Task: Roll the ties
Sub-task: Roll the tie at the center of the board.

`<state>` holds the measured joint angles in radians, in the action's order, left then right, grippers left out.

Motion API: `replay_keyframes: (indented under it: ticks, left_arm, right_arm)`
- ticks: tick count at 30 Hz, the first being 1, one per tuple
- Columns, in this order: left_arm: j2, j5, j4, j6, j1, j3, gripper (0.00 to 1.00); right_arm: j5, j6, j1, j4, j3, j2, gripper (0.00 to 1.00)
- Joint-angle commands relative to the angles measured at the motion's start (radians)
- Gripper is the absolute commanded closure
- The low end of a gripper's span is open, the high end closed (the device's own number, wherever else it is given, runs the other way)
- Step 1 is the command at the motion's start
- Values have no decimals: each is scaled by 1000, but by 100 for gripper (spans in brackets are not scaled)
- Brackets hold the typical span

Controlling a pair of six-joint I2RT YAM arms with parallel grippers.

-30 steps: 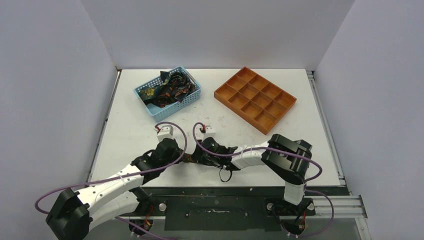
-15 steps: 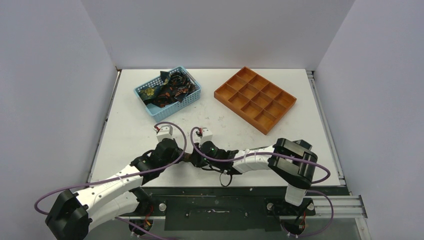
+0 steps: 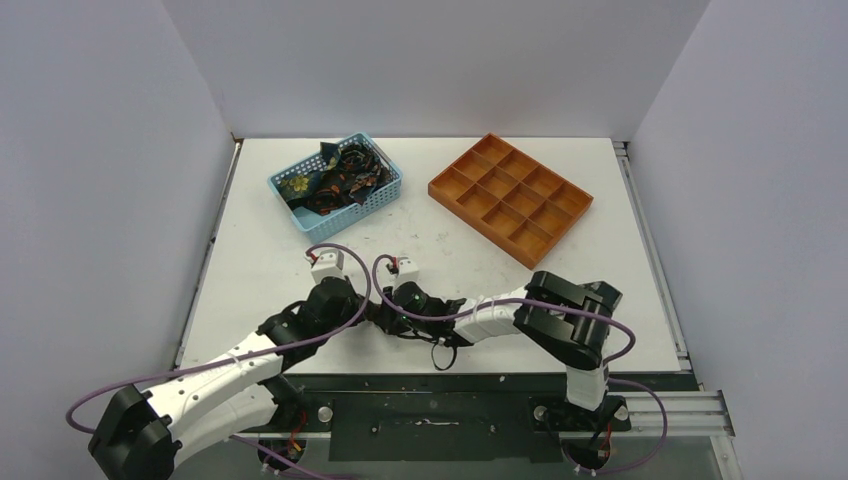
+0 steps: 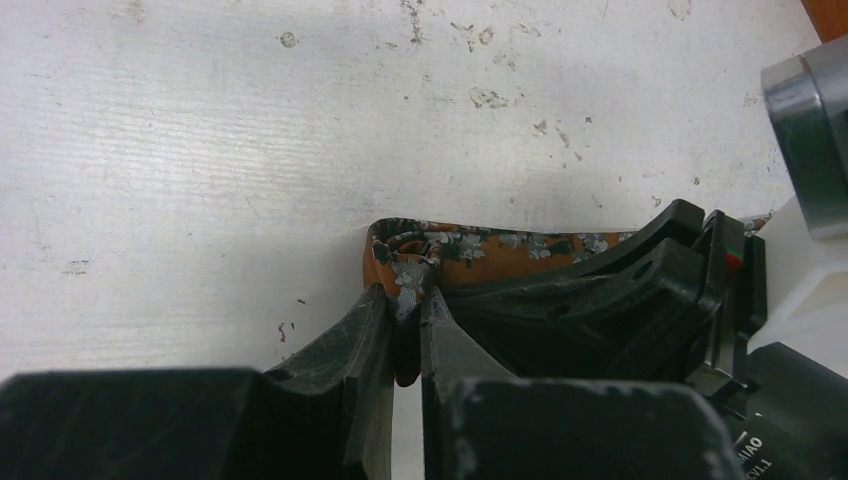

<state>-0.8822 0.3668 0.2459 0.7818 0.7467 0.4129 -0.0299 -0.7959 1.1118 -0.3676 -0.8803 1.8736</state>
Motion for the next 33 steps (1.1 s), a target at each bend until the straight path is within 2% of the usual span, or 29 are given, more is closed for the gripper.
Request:
replay_keyframes:
  ticks: [1,10,15,18,19,23,25,33]
  left_arm:
    - [34,-5,-7,9,7,21,100]
    - [58,-32,53,14,24,46,100]
    - [66,37,134,-15,26,86,100]
    - [28,81,175,-45,26,120,100]
    - [7,98,188,-54,26,134,100]
    - [-105,157,217,-88,25,179,100]
    - [-144,176,223,-94,26,198,100]
    - [-248,217,232,-104,34,257,100]
  right_arm:
    - [15,-4,-15,-52,-16,29,95]
    - [190,-35,-35,-235,-36,136,95]
    - [276,-53,-37,-354,-81,222,95]
    - [293,-39,-37,-370,-70,216,94]
    - [290,-24,-34,-354,-65,201,93]
    - [267,19,-33,-284,-27,131,70]
    - [260,30,-35,-271,-1,100,63]
    - [222,60,-35,-217,102,-21,60]
